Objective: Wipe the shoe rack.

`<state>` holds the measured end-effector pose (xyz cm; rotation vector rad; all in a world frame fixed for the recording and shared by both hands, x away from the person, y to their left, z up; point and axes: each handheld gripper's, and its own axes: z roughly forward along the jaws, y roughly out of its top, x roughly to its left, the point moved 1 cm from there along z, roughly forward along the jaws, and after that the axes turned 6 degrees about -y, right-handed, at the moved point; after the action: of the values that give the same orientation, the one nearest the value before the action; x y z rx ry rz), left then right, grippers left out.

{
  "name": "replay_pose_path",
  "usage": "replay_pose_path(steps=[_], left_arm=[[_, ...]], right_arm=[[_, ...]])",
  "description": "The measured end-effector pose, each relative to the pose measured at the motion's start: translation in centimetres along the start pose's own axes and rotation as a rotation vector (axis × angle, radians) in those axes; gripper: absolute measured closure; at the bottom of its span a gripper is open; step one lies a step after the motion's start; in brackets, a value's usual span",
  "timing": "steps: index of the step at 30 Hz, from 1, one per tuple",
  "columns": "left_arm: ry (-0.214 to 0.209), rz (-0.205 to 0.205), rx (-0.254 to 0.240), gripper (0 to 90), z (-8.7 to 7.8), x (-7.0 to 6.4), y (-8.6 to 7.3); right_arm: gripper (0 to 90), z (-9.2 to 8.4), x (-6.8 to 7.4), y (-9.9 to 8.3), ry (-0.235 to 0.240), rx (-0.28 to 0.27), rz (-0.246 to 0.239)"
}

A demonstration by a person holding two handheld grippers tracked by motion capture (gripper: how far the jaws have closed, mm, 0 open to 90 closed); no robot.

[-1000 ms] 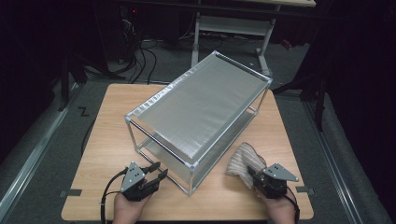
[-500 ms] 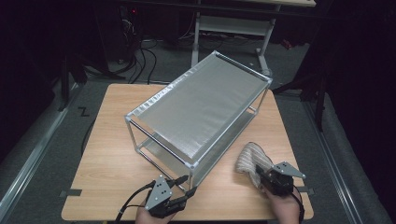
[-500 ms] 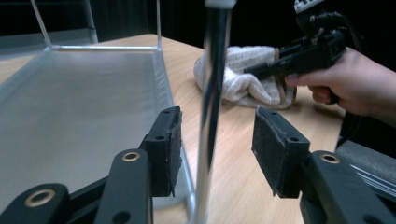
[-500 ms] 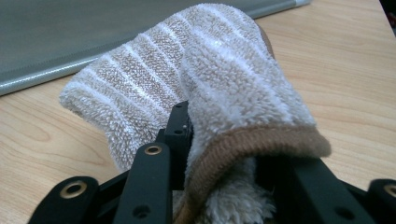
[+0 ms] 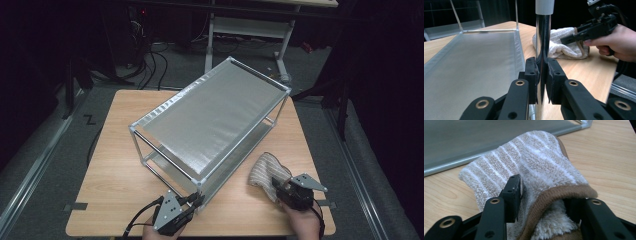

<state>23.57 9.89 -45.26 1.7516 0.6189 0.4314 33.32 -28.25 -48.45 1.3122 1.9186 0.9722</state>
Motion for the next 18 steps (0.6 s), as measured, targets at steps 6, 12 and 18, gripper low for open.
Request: replay_pose_path(steps=[6,12,18], left_arm=[[-0.011,-0.009,0.000,80.4,-3.0,0.3,-0.8],[0.010,-0.008,0.009,80.3,-4.1,0.6,-1.1],[0.014,-0.016,0.023,80.2,-5.3,0.6,-1.2]], right_arm=[[48.9,-0.5,0.1,0.3,-0.007,-0.022,0.006],[47.0,-1.3,0.5,1.2,0.003,-0.074,0.006],[48.1,-0.8,0.4,3.3,0.013,-0.103,0.012]])
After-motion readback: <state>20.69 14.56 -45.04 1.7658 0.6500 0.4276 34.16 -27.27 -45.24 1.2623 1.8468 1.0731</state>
